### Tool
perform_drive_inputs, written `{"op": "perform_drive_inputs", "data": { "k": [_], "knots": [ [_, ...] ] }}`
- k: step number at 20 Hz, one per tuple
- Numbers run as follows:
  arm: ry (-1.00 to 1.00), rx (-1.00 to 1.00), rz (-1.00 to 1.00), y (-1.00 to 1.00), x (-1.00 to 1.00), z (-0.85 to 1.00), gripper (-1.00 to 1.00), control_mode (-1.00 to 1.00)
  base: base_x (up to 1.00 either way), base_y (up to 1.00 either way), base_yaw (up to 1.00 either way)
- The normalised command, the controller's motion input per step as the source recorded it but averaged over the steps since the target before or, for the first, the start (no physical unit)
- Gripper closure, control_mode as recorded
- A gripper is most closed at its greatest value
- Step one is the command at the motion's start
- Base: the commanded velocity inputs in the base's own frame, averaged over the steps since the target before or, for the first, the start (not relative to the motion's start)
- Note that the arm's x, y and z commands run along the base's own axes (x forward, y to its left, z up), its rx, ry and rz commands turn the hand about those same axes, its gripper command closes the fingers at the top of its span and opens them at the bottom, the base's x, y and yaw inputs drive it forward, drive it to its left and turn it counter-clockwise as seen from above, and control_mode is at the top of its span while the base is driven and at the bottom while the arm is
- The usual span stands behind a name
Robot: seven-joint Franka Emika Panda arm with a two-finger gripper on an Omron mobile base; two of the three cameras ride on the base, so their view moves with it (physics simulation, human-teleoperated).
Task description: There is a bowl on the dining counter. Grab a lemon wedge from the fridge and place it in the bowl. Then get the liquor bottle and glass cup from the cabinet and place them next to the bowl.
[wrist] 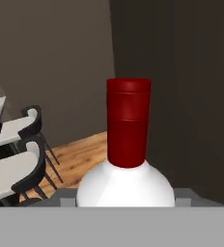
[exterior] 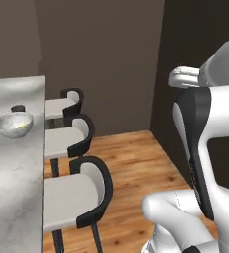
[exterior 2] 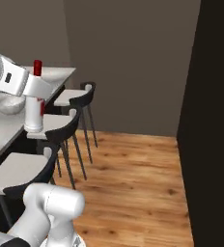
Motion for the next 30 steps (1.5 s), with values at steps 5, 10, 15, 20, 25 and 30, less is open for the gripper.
{"op": "perform_drive_inputs", "data": {
  "k": [5,10,15,20,25,30],
  "knots": [
    [0.00,0.00,0.00,0.00,0.00,0.00,1.00,1.00,0.67,-0.38,0.62],
    [0.00,0.00,0.00,0.00,0.00,0.00,1.00,1.00,0.56,-0.45,0.60],
    [0.00,0.00,0.00,0.00,0.00,0.00,1.00,1.00,0.30,-0.58,0.58],
    [0.00,0.00,0.00,0.00,0.00,0.00,1.00,1.00,0.25,-0.62,0.57],
    [0.00,0.00,0.00,0.00,0.00,0.00,1.00,1.00,0.29,-0.66,0.56],
    [0.00,0.00,0.00,0.00,0.00,0.00,1.00,1.00,0.26,-0.74,0.53]
  ]
}}
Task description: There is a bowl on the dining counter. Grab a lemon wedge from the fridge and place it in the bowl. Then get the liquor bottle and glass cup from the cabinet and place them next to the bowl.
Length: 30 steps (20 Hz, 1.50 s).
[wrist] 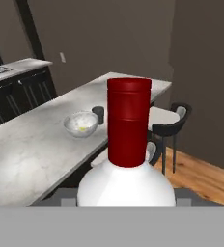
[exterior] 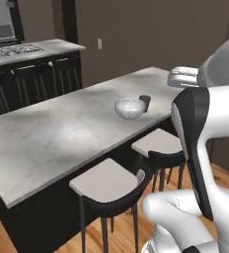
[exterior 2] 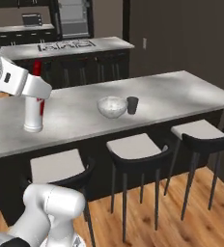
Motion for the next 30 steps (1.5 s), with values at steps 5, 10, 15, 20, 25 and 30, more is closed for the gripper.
{"op": "perform_drive_inputs", "data": {
  "k": [5,10,15,20,25,30],
  "knots": [
    [0.00,0.00,0.00,0.00,0.00,0.00,1.00,1.00,0.13,-0.88,0.49],
    [0.00,0.00,0.00,0.00,0.00,0.00,1.00,1.00,0.00,-1.00,0.42],
    [0.00,0.00,0.00,0.00,0.00,0.00,1.00,1.00,0.09,-0.97,0.35],
    [0.00,0.00,0.00,0.00,0.00,0.00,1.00,1.00,0.58,-0.56,0.43],
    [0.00,0.00,0.00,0.00,0.00,0.00,1.00,1.00,0.73,-0.33,0.49],
    [0.00,0.00,0.00,0.00,0.00,0.00,1.00,1.00,0.90,0.00,0.25]
  ]
}}
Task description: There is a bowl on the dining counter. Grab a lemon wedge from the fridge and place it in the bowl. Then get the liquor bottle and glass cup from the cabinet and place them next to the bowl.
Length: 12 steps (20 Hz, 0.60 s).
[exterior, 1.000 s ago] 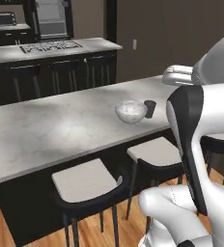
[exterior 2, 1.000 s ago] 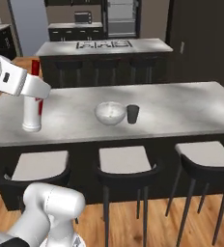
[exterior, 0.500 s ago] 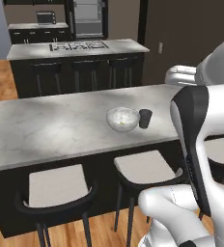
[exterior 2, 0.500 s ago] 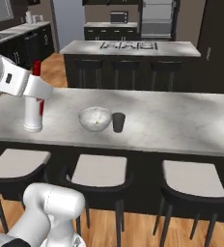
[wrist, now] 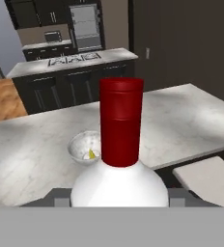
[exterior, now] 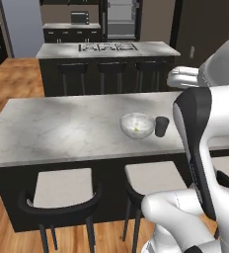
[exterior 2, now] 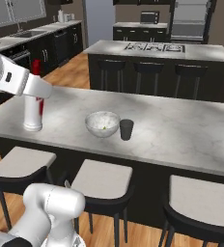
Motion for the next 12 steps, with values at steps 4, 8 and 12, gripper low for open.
{"op": "perform_drive_inputs", "data": {
  "k": [4,8,12],
  "knots": [
    [0.03,0.00,0.06,0.19,0.51,0.00,1.00,-1.00,0.00,0.00,0.00],
    [-0.01,-0.07,0.01,0.70,0.36,-0.12,1.00,-1.00,0.00,0.00,0.00],
    [-0.04,-0.11,0.00,0.71,0.44,-0.36,1.00,-1.00,0.00,0.00,0.00]
  ]
}}
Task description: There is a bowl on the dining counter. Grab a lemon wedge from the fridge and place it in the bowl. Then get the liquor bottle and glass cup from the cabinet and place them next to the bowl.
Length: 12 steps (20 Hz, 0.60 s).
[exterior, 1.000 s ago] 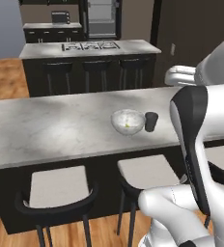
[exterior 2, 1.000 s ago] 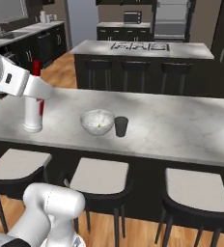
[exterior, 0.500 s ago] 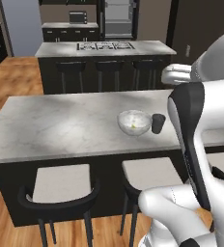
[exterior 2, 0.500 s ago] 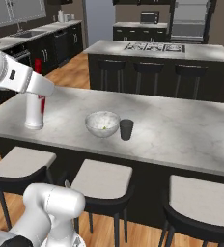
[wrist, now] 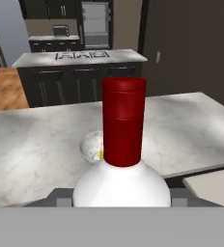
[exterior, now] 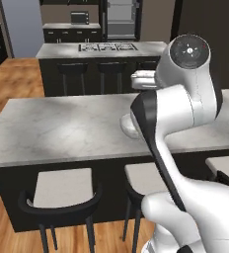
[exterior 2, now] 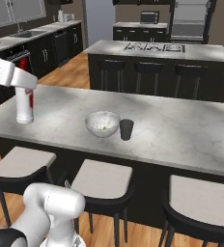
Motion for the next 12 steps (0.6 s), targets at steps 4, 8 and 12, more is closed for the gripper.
{"op": "perform_drive_inputs", "data": {
  "k": [4,8,12],
  "knots": [
    [0.00,-0.10,0.01,0.32,0.63,-0.71,1.00,-1.00,0.00,0.00,0.00],
    [0.00,-0.10,0.06,0.26,0.72,-0.85,1.00,-1.00,0.00,0.00,0.00],
    [0.03,-0.03,0.07,0.27,0.72,-0.59,1.00,-1.00,0.00,0.00,0.00]
  ]
}}
